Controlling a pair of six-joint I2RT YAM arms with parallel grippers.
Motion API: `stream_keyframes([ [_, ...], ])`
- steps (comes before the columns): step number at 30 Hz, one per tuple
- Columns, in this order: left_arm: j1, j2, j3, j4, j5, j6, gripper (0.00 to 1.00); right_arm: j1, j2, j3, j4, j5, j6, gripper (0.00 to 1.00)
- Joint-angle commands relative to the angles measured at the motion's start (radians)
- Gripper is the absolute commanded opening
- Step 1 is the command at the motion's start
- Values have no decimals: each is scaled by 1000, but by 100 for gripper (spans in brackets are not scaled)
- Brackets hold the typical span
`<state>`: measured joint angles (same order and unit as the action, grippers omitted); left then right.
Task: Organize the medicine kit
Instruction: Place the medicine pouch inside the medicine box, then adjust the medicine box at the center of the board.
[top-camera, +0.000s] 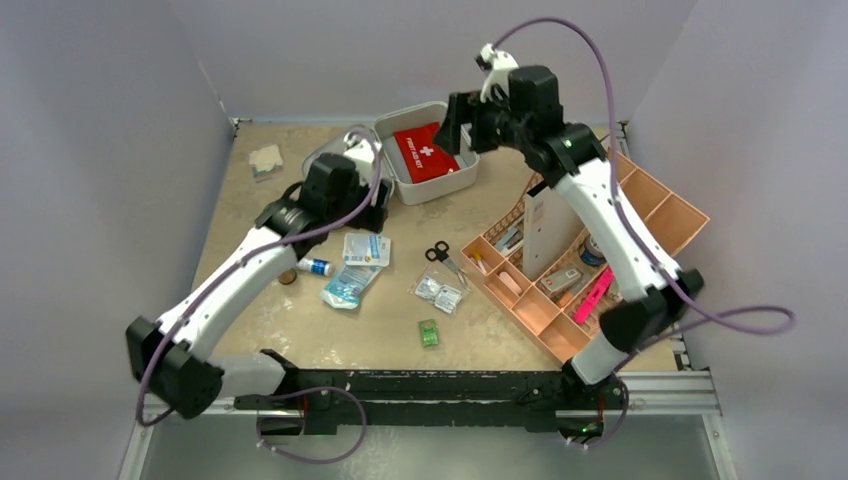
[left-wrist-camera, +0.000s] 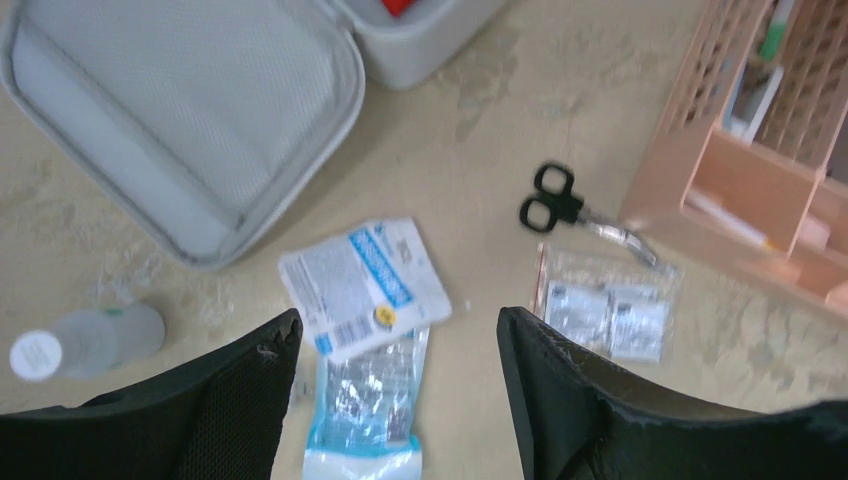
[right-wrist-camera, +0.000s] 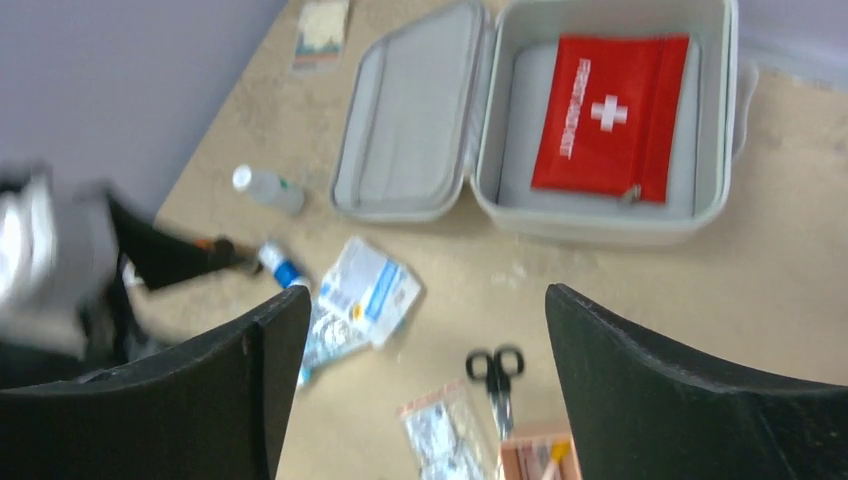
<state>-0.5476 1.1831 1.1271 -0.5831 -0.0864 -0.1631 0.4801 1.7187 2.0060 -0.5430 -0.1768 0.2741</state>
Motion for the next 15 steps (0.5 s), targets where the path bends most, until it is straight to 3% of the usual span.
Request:
stream_keyframes([
  [1, 15, 205, 226, 49, -88, -125, 68, 5, -235, -243, -5, -2, -27, 92],
  [3, 22, 302, 312, 81, -117, -162, 66, 5, -337, -341, 1, -1, -28, 98],
  [8, 38, 554, 519, 145, -143, -217, 60, 5, -575, -561, 13, 28, -13, 99],
  [15, 57, 906, 804, 148, -224, -202, 52, 6, -714, -688, -4, 21, 4, 99],
])
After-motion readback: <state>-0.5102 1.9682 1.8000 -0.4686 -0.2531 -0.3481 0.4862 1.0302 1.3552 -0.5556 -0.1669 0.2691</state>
